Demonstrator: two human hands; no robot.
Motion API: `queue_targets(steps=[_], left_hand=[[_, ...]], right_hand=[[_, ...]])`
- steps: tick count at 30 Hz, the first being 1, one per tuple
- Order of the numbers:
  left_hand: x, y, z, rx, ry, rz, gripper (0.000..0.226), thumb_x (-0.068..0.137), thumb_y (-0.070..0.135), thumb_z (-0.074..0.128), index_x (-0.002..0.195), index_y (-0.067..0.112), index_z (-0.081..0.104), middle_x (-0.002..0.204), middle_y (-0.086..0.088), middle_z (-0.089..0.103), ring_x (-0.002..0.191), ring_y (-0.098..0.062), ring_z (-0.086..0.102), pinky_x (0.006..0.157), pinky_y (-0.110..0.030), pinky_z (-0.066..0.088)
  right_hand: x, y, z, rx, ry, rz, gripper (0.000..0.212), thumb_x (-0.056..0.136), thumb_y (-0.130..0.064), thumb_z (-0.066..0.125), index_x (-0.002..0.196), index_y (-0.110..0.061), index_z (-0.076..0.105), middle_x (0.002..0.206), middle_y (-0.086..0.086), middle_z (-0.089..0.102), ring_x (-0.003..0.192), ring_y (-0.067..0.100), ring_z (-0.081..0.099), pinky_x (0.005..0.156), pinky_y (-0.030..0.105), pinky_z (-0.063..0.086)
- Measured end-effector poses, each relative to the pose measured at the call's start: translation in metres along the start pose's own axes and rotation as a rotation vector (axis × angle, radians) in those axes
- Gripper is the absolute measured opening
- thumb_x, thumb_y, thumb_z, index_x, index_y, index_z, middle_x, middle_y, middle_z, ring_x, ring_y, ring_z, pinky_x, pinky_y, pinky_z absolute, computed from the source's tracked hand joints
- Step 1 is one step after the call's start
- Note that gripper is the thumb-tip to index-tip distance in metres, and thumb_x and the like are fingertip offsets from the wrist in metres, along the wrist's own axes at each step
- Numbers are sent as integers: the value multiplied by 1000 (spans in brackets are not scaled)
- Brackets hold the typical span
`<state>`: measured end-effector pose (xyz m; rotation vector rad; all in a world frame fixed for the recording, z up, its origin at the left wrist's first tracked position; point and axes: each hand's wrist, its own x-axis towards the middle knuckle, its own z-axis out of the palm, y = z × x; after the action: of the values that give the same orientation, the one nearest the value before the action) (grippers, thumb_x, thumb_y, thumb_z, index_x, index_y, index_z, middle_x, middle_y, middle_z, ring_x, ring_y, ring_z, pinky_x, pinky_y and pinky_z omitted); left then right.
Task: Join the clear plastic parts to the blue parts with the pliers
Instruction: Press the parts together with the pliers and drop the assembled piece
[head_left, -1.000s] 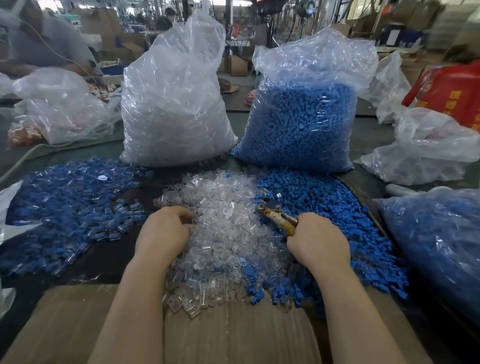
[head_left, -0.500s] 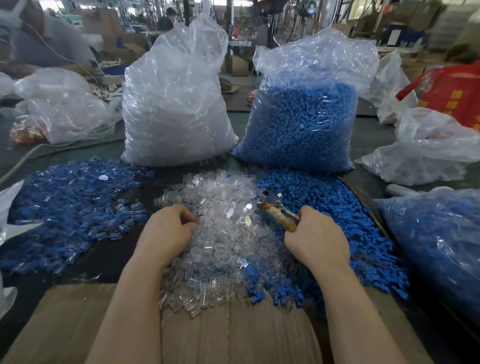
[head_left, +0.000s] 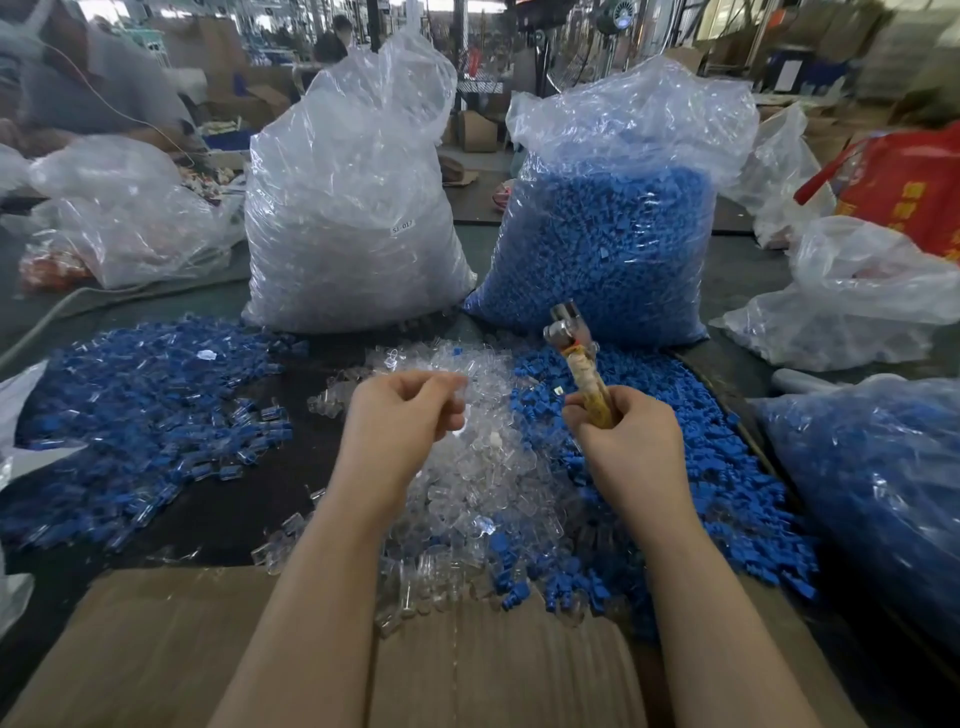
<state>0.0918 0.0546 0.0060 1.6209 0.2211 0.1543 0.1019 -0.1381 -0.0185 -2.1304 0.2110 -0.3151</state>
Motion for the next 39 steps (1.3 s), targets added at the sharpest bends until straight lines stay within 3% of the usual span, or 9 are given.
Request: queue_targets(steps=[6,11,15,19,23,30,32,39], left_hand=[[-10,0,23,-138,34,24,24,91,30,67,87,7,71,65,-1,72,56,-8,67,54,-14,51],[-16,0,33,-142,32,43,9,88,18,73,86,9,71,66,-2,73,57,-8,68,55,-16,53],[-17,3,34,-156,-30,11,8,87,3,71,95,6,71,78,-9,76,67,-10,73,58,-13,52],[-18,4,36,-163,-26,12,9,85,1,73,93,4,70,79,-12,76,69,-13,74,61,-17,54],[-18,4,38,-136,3,41,7,83,3,75,87,7,72,74,-8,75,70,-15,74,61,-17,54],[-20,1,41,55,63,188,16,82,6,75,78,22,74,70,2,75,70,-11,73,71,-32,60],[-22,2,42,130,75,258,18,81,9,76,78,26,74,71,6,74,70,-5,72,71,-28,61],[-25,1,43,235,119,386,16,79,11,77,83,26,76,72,15,71,69,5,67,64,-12,54]], right_hand=[[-8,-10,3,162,58,-57,17,82,-37,76,80,-24,66,68,-5,64,65,17,59,65,40,52],[-12,-16,4,287,-20,-125,16,87,-27,73,80,-14,66,68,12,59,54,9,43,52,28,41],[-13,-19,6,337,-30,-161,16,89,-24,72,77,-16,65,56,-4,49,49,4,37,46,17,35],[-13,-18,5,285,-25,-179,18,87,-29,73,79,-16,65,61,3,56,52,6,42,50,26,38],[-15,-19,5,203,-12,-210,16,85,-31,73,77,-22,63,58,-10,56,54,1,49,51,18,39],[-19,-23,10,91,75,-207,27,85,-33,72,67,-29,52,55,-11,51,56,-2,51,46,16,33],[-18,-23,11,103,61,-184,25,85,-33,71,68,-27,54,55,-10,51,54,0,49,46,17,30],[-15,-23,9,314,-57,-131,10,86,-23,71,80,-16,67,58,-7,54,52,9,42,53,34,39]])
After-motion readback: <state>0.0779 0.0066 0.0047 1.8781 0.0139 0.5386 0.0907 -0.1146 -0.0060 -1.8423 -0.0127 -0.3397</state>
